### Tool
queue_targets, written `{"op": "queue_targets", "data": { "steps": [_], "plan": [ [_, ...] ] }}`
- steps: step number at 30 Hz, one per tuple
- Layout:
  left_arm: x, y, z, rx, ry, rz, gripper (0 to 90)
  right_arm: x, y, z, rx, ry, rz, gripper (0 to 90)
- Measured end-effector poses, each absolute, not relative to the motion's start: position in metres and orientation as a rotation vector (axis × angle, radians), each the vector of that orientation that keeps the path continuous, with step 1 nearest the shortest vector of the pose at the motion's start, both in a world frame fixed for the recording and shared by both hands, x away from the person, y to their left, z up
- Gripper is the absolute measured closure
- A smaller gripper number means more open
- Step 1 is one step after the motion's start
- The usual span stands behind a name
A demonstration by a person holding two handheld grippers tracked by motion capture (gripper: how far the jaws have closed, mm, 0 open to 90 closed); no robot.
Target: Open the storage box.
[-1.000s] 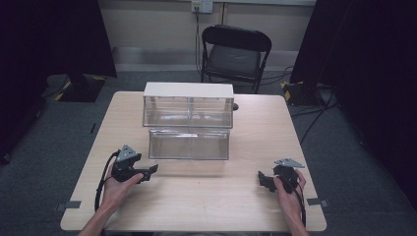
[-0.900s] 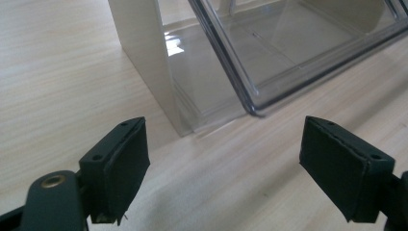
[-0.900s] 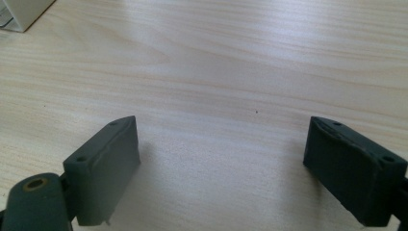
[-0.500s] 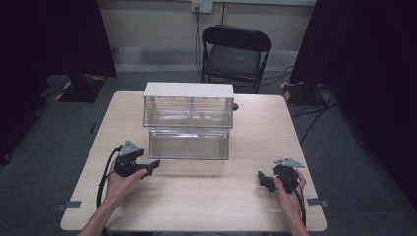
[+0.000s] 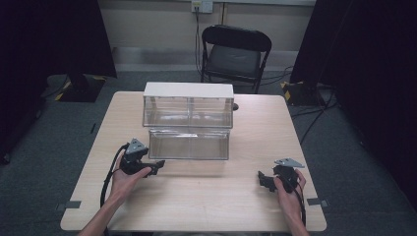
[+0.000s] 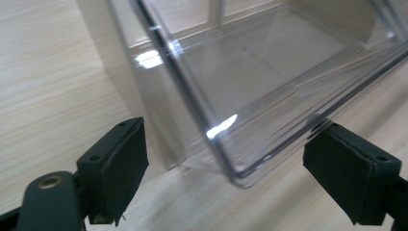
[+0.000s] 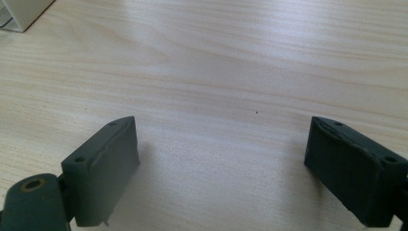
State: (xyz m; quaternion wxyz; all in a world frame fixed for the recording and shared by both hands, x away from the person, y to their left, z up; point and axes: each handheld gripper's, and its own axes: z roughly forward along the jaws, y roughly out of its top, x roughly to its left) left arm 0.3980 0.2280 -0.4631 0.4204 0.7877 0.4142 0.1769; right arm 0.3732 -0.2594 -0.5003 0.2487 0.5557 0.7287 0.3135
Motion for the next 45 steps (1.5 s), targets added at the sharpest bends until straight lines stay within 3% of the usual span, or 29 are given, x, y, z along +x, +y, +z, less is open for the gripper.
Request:
{"op": "queue_targets", "data": {
  "steps": [24, 35, 45],
  "plan": [
    [0.392, 0.226, -0.459, 1.983, 0.986, 0.482, 17.3, 0.373, -0.259, -0.500, 1.515, 1.985, 0.854, 11.0],
    [0.390, 0.234, -0.453, 1.879, 1.017, 0.460, 17.5, 0.373, -0.259, -0.500, 1.515, 1.986, 0.854, 11.0],
    [0.390, 0.225, -0.458, 1.948, 0.984, 0.463, 15.6, 0.373, -0.259, -0.500, 1.514, 1.986, 0.854, 11.0]
  ]
}}
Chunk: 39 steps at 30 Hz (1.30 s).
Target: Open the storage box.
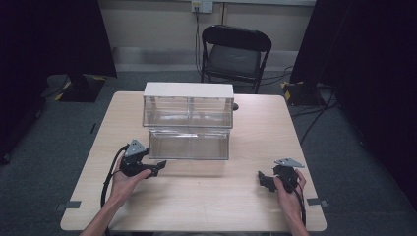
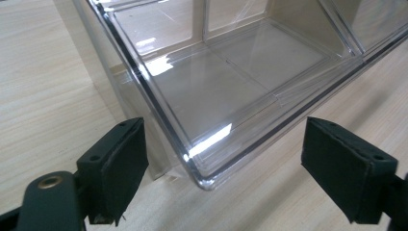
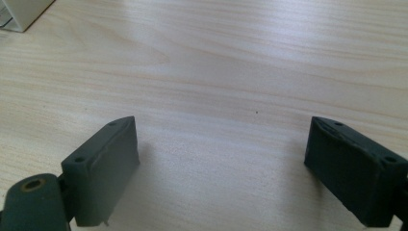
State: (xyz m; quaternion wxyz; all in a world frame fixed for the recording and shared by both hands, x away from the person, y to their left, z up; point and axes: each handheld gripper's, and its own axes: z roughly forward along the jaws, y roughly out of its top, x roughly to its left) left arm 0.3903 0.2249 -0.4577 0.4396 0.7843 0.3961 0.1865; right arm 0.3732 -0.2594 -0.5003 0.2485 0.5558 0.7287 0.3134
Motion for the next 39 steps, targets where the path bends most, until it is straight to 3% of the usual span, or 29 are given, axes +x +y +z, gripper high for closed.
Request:
{"op": "queue_targets", "data": {
  "steps": [5, 11, 39],
  "plan": [
    [0.3905, 0.2278, -0.4530, 1.893, 0.998, 0.469, 17.5, 0.3732, -0.2594, -0.5003, 1.515, 1.985, 0.854, 11.0],
    [0.3888, 0.2229, -0.4594, 1.969, 0.977, 0.476, 15.6, 0.3732, -0.2594, -0.5003, 1.514, 1.985, 0.854, 11.0],
    [0.3896, 0.2234, -0.4585, 1.952, 0.979, 0.467, 15.6, 0.3732, -0.2594, -0.5003, 1.514, 1.986, 0.854, 11.0]
  ]
}}
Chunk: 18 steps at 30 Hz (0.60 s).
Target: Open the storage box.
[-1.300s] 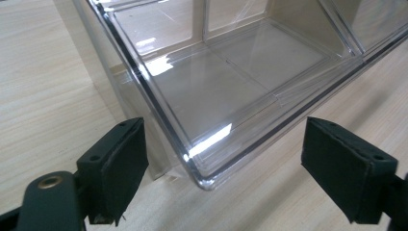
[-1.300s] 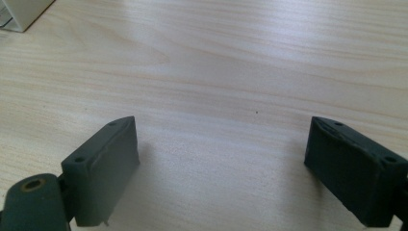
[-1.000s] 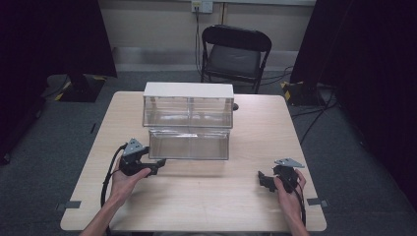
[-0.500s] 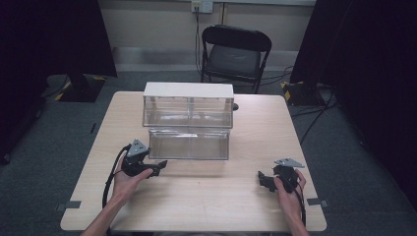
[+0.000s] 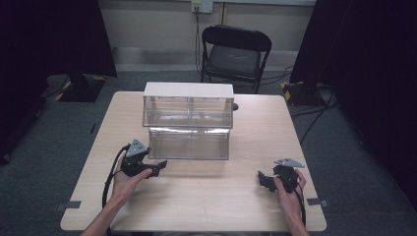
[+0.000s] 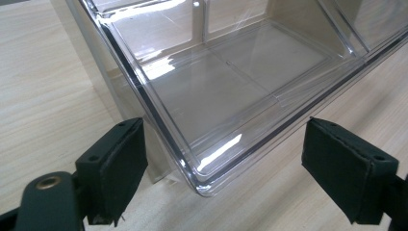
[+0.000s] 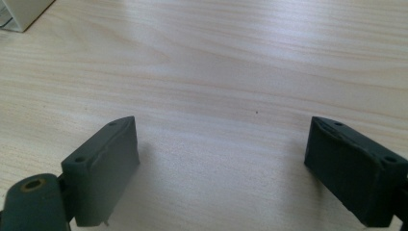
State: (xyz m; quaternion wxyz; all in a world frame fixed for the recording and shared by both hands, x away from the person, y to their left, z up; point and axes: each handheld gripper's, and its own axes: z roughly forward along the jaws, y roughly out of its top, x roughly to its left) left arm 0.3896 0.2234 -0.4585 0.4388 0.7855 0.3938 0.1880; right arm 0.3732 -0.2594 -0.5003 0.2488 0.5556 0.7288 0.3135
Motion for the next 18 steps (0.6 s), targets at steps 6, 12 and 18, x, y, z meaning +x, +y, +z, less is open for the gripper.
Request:
{"op": "queue_targets", "data": {
  "steps": [6, 12, 18],
  "plan": [
    [0.3892, 0.2241, -0.4574, 1.948, 0.973, 0.466, 15.2, 0.3732, -0.2594, -0.5003, 1.514, 1.986, 0.854, 11.0],
    [0.3886, 0.2244, -0.4563, 1.946, 0.968, 0.468, 15.0, 0.3732, -0.2594, -0.5003, 1.514, 1.985, 0.854, 11.0],
    [0.3888, 0.2251, -0.4553, 1.946, 0.964, 0.463, 14.5, 0.3732, -0.2594, -0.5003, 1.514, 1.986, 0.854, 11.0]
  ]
}}
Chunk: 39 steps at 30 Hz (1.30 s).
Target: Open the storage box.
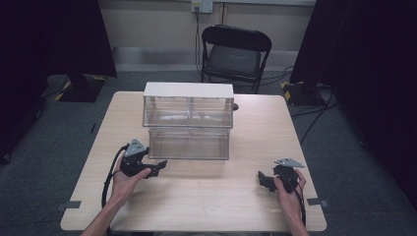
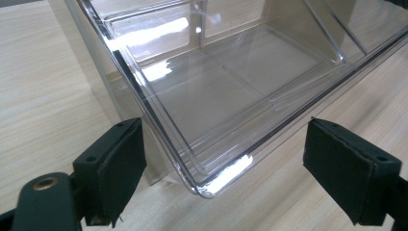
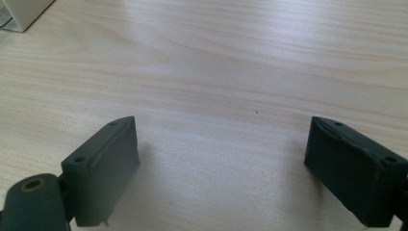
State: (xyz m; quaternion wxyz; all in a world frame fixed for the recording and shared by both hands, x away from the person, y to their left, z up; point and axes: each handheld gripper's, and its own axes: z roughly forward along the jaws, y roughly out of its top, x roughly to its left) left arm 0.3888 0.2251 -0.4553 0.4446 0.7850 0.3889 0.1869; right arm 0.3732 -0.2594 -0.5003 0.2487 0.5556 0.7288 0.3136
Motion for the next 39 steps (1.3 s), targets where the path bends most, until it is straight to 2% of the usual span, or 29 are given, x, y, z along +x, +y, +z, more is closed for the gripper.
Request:
{"op": "queue_targets", "data": {
  "steps": [39],
  "plan": [
    [0.3883, 0.2253, -0.4495, 1.911, 0.967, 0.463, 13.0, 0.3732, -0.2594, -0.5003, 1.514, 1.986, 0.854, 11.0]
  ]
}}
